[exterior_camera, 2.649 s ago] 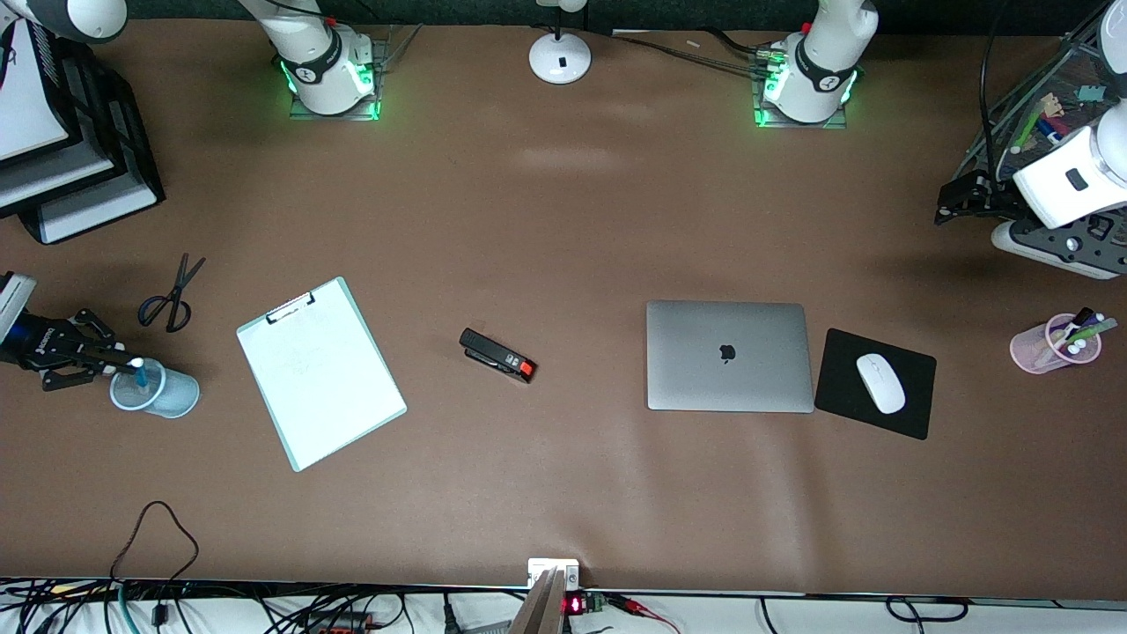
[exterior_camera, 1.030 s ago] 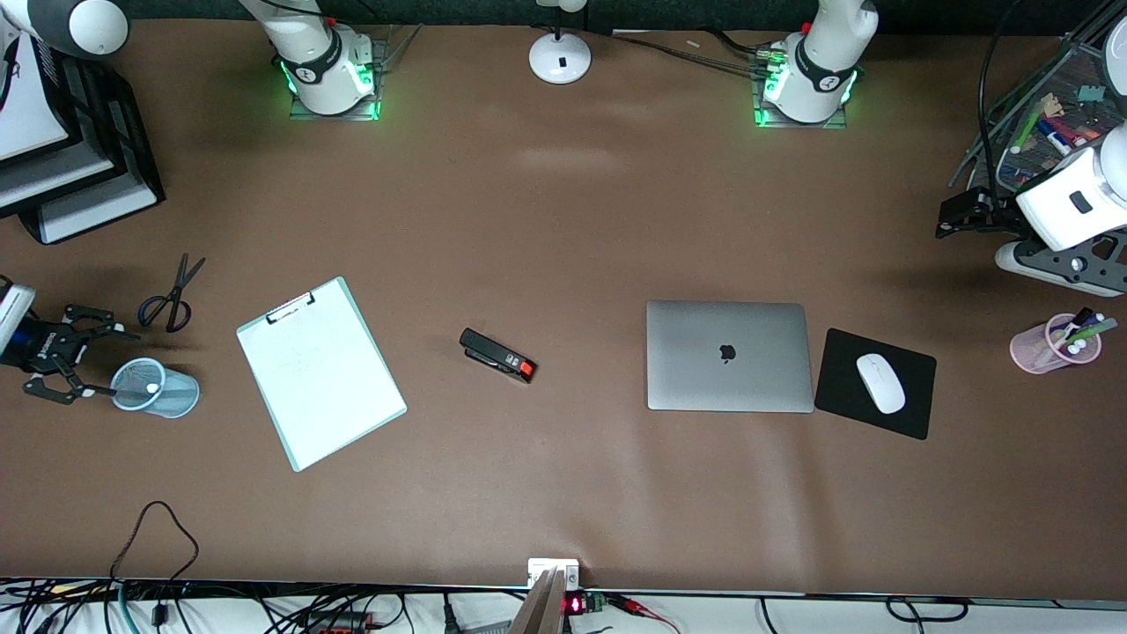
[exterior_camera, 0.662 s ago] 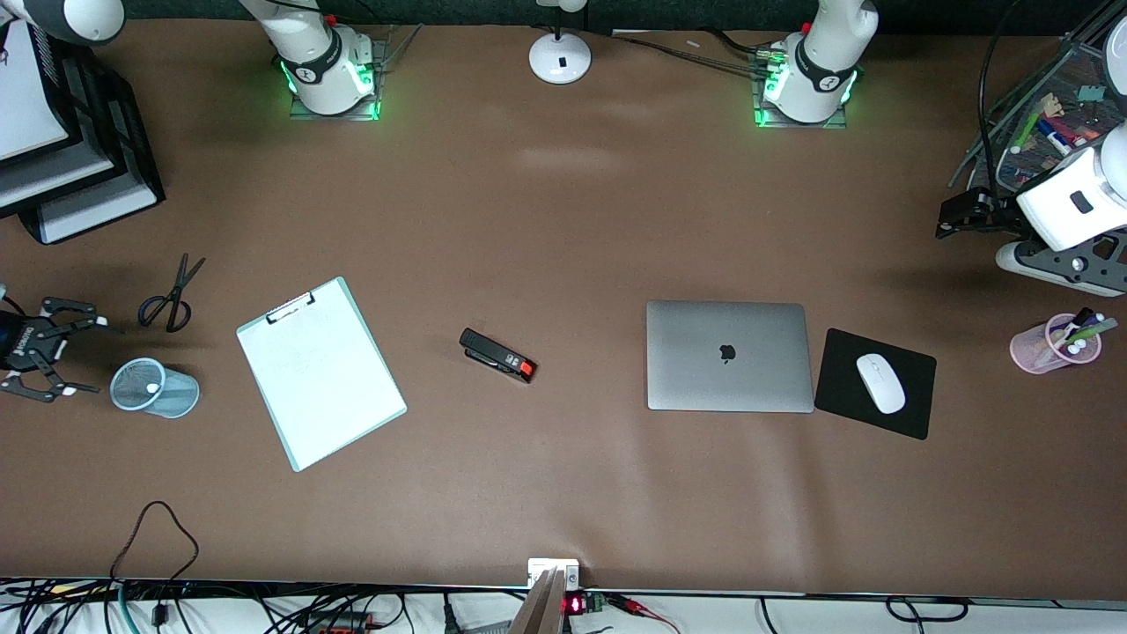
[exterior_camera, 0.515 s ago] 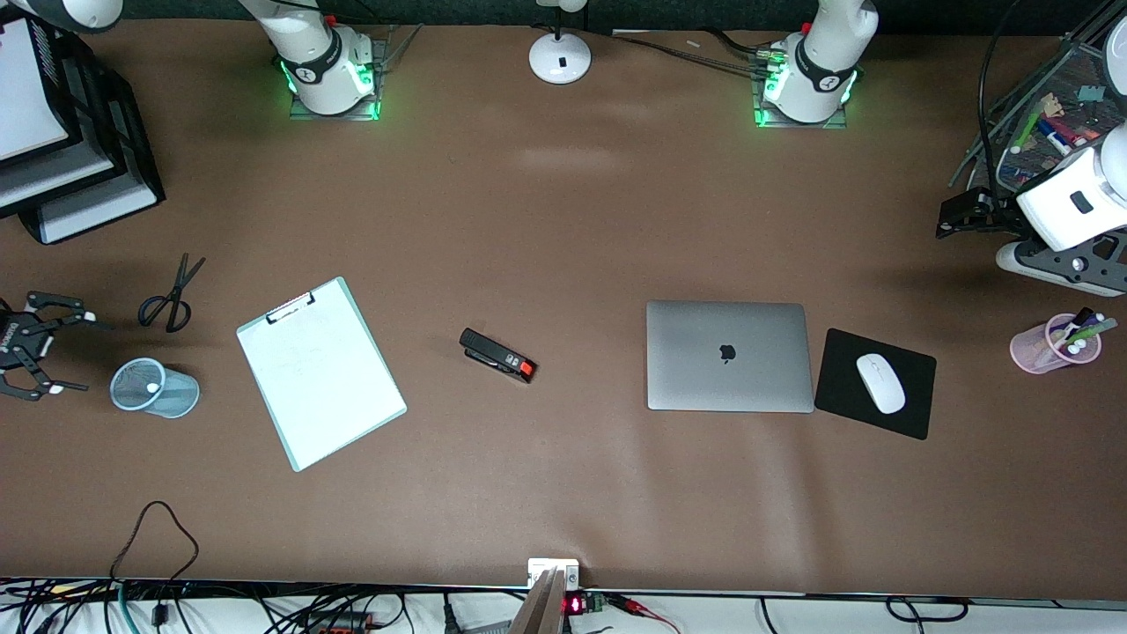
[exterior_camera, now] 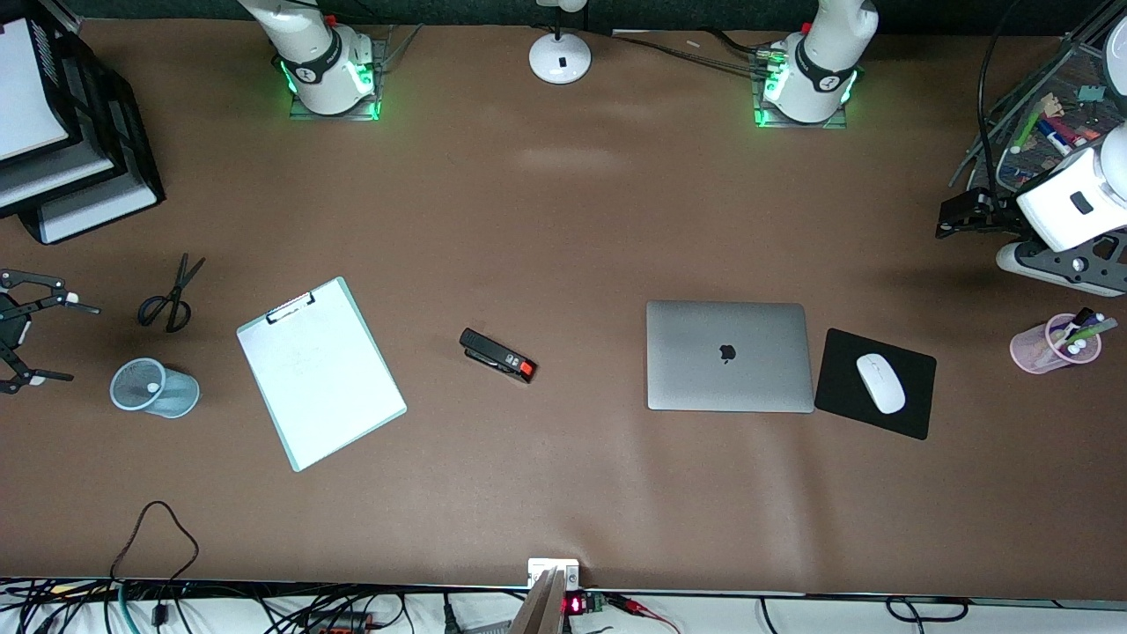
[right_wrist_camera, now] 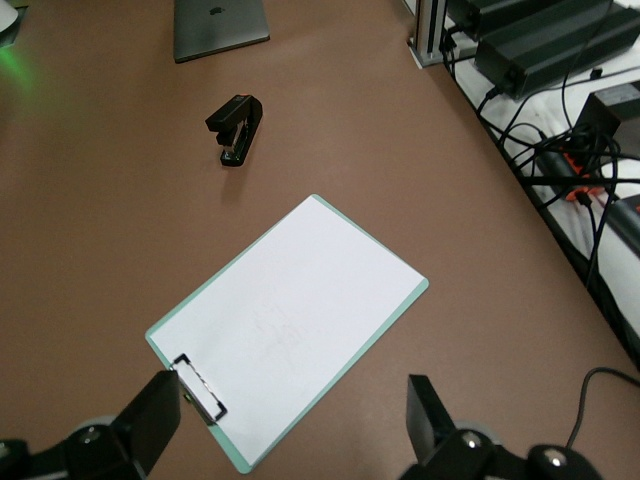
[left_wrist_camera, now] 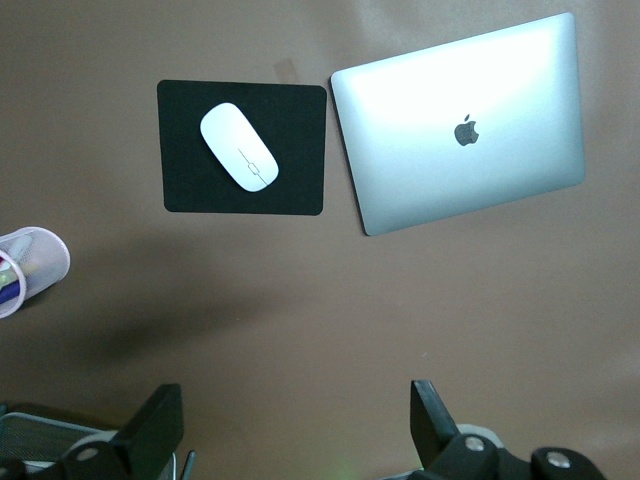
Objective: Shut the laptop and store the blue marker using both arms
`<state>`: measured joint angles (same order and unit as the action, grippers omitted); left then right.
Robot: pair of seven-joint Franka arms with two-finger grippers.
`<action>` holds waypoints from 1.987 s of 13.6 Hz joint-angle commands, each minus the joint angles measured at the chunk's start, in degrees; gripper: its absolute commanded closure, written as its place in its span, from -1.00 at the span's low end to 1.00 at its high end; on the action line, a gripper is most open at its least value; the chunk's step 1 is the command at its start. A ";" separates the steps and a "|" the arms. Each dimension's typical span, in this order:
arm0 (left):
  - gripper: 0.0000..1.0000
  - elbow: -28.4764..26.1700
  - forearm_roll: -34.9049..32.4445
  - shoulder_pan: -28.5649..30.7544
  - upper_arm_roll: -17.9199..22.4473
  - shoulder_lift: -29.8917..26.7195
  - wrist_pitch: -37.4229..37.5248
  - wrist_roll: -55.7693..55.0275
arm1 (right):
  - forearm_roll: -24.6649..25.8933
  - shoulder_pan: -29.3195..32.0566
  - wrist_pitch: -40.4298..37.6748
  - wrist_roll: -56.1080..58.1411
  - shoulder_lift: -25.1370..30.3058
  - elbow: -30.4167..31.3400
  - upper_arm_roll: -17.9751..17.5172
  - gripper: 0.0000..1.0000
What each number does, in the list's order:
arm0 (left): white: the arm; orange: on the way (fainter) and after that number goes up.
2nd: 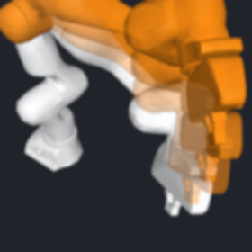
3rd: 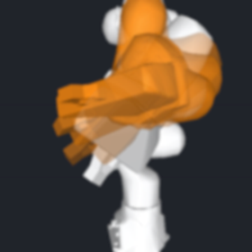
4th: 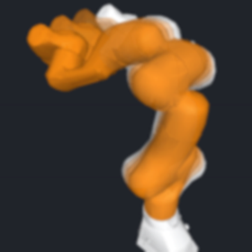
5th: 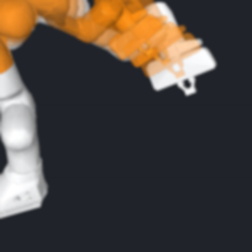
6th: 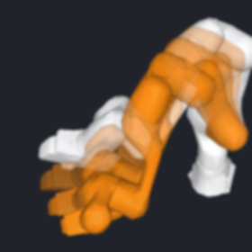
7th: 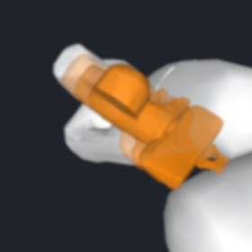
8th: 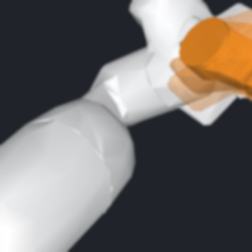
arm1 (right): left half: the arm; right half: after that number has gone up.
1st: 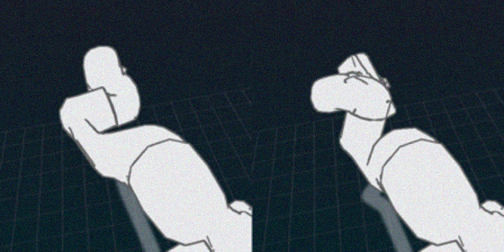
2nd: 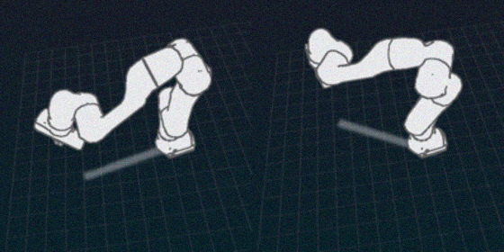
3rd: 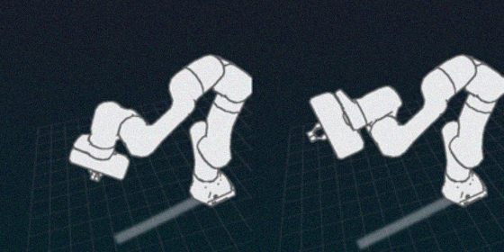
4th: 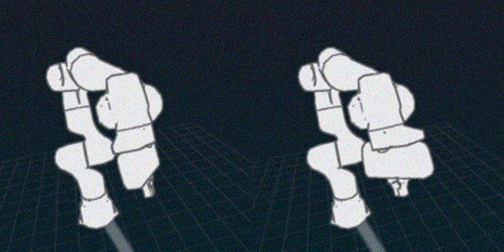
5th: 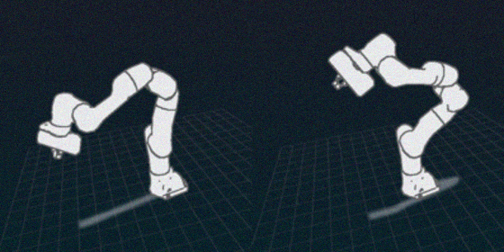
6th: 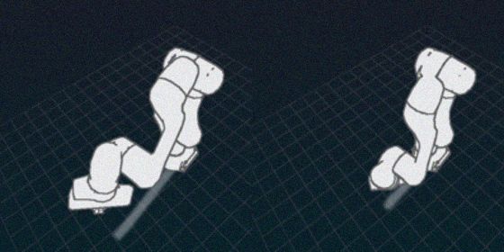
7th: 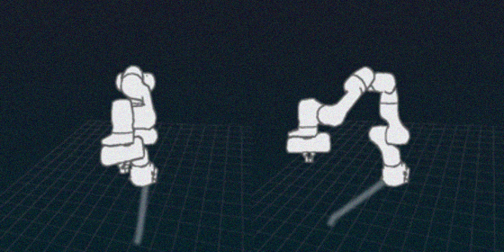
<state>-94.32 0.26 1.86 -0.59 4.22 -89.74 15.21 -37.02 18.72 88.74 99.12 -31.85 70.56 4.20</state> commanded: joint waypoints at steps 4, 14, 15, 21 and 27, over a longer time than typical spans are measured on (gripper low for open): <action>-1.00 1.86 0.62 0.34 0.50 0.88 2.11 0.08 | 10.02 -4.47 -1.29 -21.29 8.11 5.29 -0.15 -1.00; -1.00 1.86 0.70 0.60 0.50 0.88 2.73 0.08 | 17.42 -15.19 0.90 -58.30 14.01 12.32 0.11 -1.00; -1.00 1.86 0.70 0.60 0.50 0.88 2.81 0.08 | 18.47 -16.08 1.17 -62.68 14.79 13.28 0.11 -1.00; -1.00 2.12 1.67 1.84 0.50 1.94 4.66 2.98 | 28.48 -22.58 0.38 -84.59 16.03 13.56 0.11 -1.00; -1.00 6.25 1.14 1.31 0.32 4.05 4.75 2.19 | 37.00 -22.68 -2.70 -96.30 20.50 12.85 -0.15 -1.00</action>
<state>-91.08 1.08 3.39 -0.20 7.03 -86.33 16.66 -3.62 -3.84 86.72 5.12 -14.89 82.05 4.30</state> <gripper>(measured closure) 0.000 0.000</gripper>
